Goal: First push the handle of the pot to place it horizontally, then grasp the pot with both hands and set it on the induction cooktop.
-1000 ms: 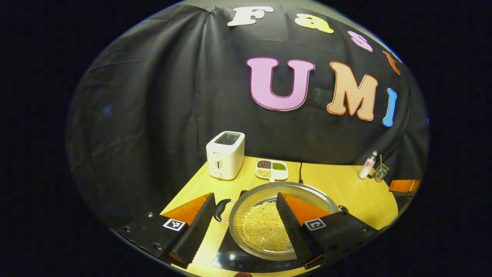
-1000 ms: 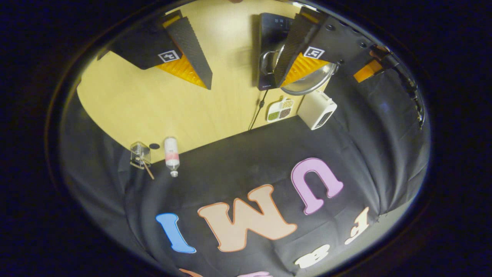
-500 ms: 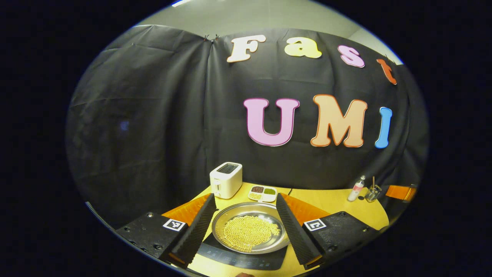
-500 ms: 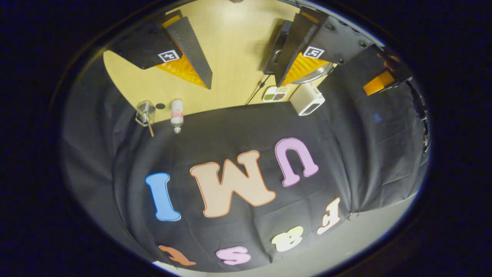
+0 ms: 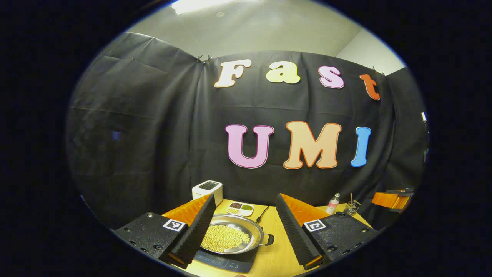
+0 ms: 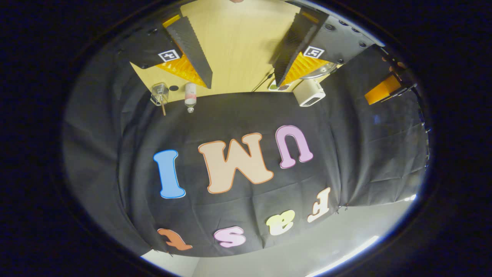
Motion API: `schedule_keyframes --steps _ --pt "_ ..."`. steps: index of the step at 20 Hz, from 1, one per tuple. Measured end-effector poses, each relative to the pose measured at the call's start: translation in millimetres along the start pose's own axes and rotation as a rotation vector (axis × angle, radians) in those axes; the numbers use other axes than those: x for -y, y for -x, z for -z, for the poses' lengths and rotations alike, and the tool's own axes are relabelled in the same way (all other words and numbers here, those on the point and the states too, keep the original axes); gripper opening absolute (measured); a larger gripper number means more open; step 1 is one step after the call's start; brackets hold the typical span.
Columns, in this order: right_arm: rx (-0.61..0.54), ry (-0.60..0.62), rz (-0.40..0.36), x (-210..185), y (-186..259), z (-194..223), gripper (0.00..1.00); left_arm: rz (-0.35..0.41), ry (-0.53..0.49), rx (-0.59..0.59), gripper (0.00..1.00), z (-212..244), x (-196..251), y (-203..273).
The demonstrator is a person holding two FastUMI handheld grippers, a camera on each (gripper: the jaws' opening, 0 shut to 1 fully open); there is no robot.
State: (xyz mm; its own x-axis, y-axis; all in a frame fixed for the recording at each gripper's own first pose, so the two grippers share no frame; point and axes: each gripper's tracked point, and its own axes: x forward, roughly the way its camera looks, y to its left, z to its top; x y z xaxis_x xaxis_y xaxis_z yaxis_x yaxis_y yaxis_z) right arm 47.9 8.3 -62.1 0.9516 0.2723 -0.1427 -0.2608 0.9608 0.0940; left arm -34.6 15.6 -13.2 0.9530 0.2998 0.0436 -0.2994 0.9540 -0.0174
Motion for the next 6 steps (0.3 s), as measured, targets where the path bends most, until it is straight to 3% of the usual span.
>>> schedule_keyframes --steps 6 --pt "0.016 0.012 -0.031 -9.1 14.7 4.9 0.92 0.004 0.001 -0.065 0.96 19.7 12.6 2.8"
